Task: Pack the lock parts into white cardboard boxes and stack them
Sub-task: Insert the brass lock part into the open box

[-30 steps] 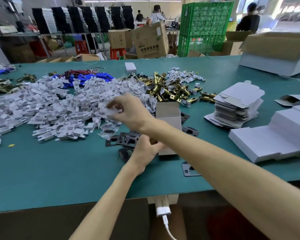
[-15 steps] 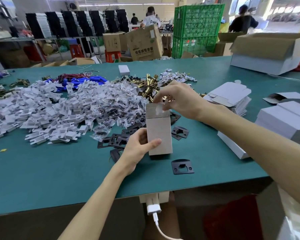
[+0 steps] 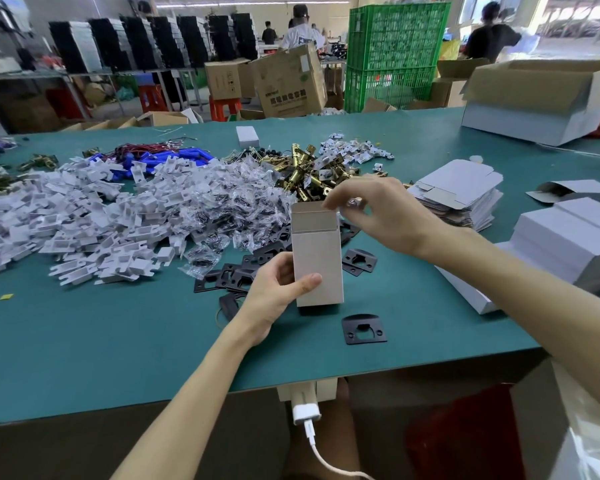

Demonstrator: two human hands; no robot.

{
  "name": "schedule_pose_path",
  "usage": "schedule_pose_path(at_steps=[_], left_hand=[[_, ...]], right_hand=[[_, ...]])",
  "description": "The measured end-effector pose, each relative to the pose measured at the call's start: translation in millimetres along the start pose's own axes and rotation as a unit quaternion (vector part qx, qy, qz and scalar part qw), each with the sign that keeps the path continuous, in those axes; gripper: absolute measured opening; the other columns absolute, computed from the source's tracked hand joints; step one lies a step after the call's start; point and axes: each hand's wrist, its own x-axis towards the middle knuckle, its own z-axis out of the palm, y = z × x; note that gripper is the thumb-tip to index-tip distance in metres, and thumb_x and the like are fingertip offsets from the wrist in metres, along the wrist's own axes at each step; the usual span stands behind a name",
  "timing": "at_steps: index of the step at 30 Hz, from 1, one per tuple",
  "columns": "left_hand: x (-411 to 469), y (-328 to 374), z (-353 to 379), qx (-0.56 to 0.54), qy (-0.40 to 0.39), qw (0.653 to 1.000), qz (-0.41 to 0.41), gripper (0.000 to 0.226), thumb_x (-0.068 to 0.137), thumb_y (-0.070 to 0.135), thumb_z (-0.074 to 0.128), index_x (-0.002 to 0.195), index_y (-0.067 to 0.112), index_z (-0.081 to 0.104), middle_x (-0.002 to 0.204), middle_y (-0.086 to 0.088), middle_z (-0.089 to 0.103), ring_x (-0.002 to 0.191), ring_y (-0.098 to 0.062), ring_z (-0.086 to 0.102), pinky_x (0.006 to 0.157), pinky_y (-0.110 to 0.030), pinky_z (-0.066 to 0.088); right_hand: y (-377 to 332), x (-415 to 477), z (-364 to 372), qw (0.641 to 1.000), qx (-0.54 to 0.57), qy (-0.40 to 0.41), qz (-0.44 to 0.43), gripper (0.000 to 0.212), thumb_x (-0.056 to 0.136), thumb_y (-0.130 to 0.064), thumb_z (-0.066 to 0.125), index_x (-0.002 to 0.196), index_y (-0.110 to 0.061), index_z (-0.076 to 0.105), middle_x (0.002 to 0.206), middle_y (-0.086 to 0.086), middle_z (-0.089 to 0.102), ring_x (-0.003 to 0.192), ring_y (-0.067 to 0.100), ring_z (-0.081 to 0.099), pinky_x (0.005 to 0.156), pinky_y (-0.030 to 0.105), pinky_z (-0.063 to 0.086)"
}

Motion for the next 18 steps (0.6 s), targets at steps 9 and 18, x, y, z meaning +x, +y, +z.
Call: schedule_pose_path(at_steps=[9,18], left_hand=[[1.3,-2.2,-0.3,0.012,0.007,1.000,0.001,0.042,0.087,0.012,0.081,0.126,0.012,0.064,0.120,0.004,0.077,0.112,-0.013,0.072,0.088,-0.021,0.057],[1.7,-2.1,0.7,0.008,0.006,1.000,0.001,0.042,0.087,0.011,0.081,0.125,0.011,0.064,0.120,0.003,0.077,0.113,-0.014,0.072,0.090,-0.023,0.057]], right_hand=[[10.3,-65.1,31.0,0.943,-0.016,-0.286,0.170,0.049,0.079,-0.051,0.082,0.113,-0.021,0.062,0.107,-0.004,0.057,0.091,0.009,0.052,0.075,0.024,0.039],[8.4,-73.5,48.0,0.921,-0.062,-0.343,0.173,0.040,0.080,-0.047,0.082,0.099,-0.025,0.055,0.105,-0.003,0.045,0.100,0.017,0.044,0.081,0.032,0.041]])
